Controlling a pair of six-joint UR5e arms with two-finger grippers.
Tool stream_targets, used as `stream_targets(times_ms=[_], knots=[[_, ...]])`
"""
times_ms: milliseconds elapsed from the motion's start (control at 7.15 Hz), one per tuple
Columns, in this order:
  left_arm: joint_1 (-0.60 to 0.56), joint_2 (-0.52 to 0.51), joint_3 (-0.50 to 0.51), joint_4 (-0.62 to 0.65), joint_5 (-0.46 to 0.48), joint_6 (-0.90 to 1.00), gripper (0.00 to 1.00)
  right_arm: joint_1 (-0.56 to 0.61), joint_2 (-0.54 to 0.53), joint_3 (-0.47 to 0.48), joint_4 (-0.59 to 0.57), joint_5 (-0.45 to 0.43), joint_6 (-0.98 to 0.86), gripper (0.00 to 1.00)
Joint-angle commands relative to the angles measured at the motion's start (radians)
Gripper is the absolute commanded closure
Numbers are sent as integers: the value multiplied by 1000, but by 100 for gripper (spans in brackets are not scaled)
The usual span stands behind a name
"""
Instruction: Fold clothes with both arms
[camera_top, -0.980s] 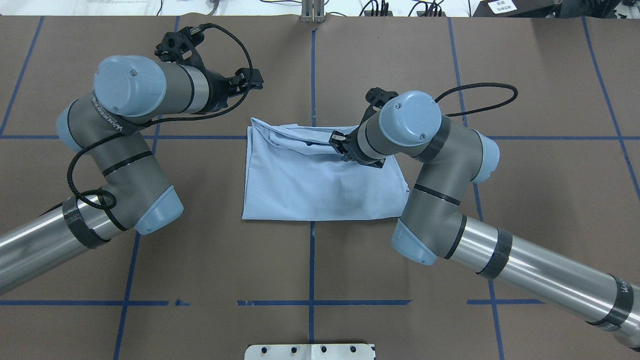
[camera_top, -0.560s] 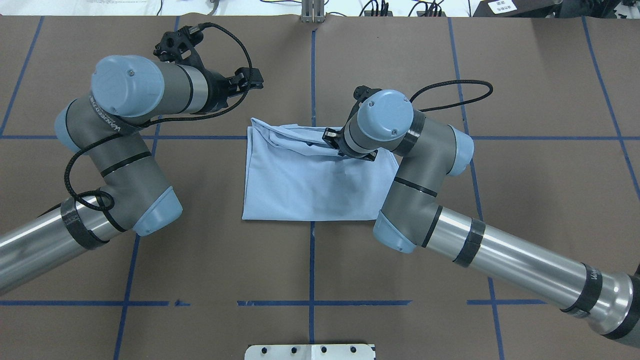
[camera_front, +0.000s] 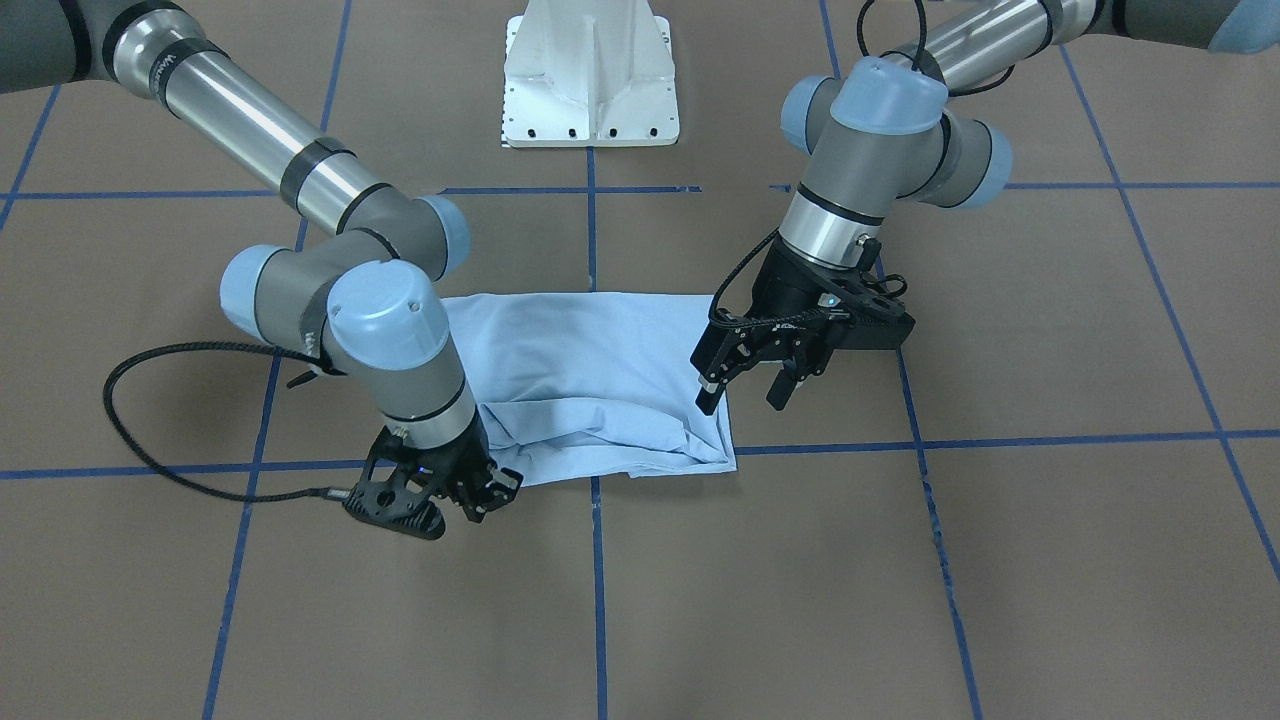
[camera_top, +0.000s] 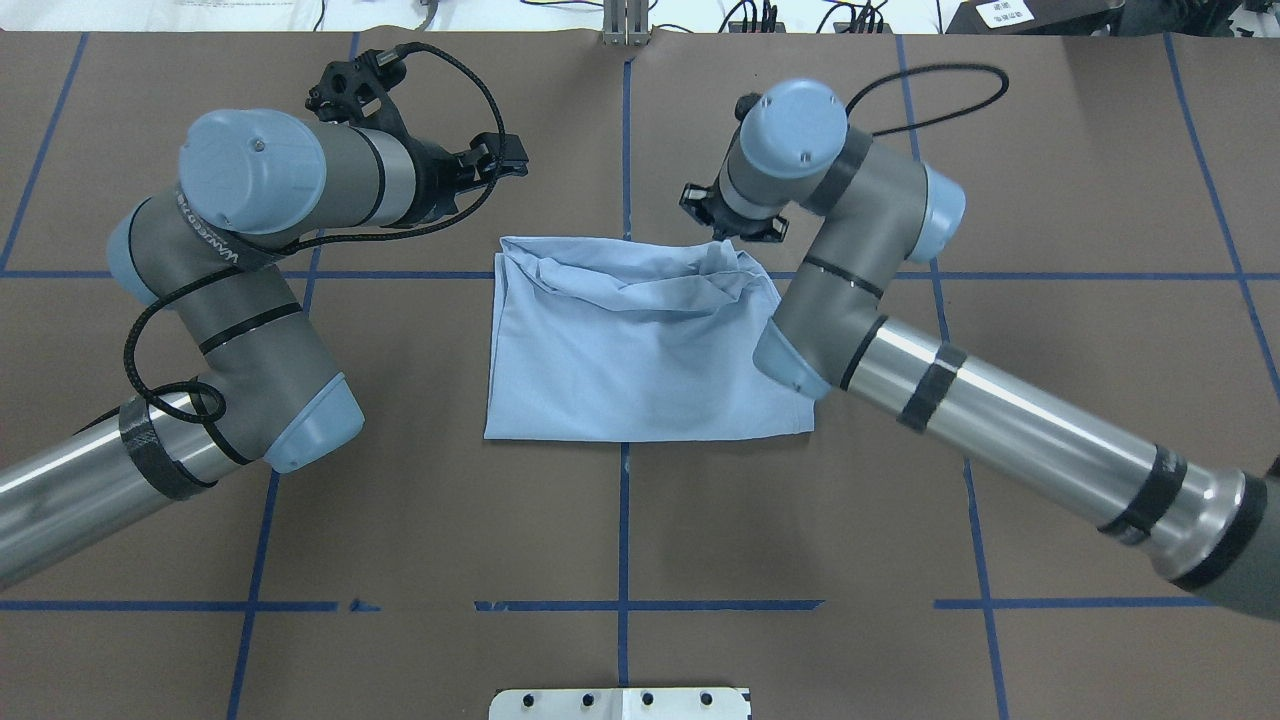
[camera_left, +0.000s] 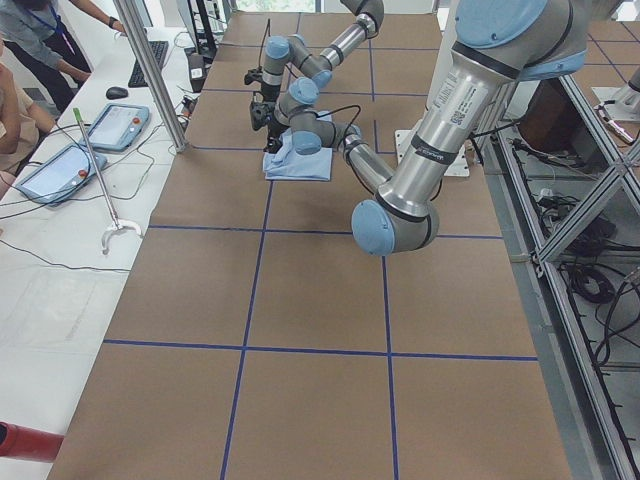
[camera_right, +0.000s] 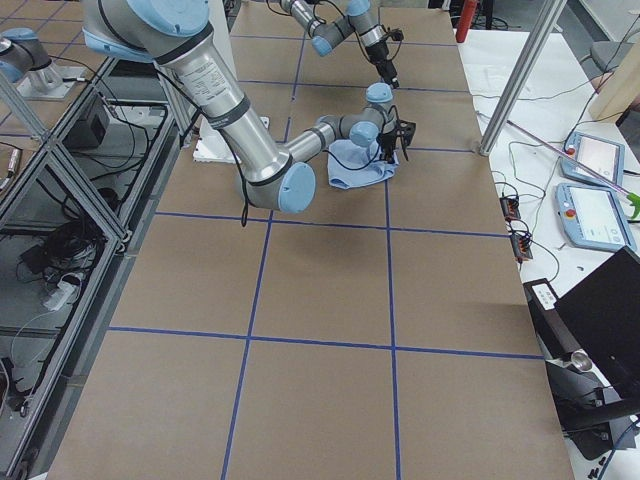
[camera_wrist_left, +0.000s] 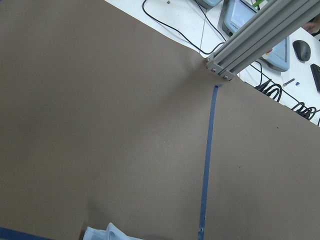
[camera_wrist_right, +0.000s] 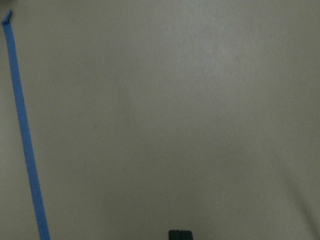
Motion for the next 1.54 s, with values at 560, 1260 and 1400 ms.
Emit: stream_targets(times_ms=[560, 1260, 1400], knots=[[0, 13, 1, -3, 0, 10, 0, -158, -102, 231, -11, 26, 159, 100], [0, 15, 0, -3, 0, 5, 0, -210, -122, 249, -14, 17, 150, 100], [0, 15, -2, -3, 0, 5, 0, -181, -108, 200, -6, 16, 137, 100]])
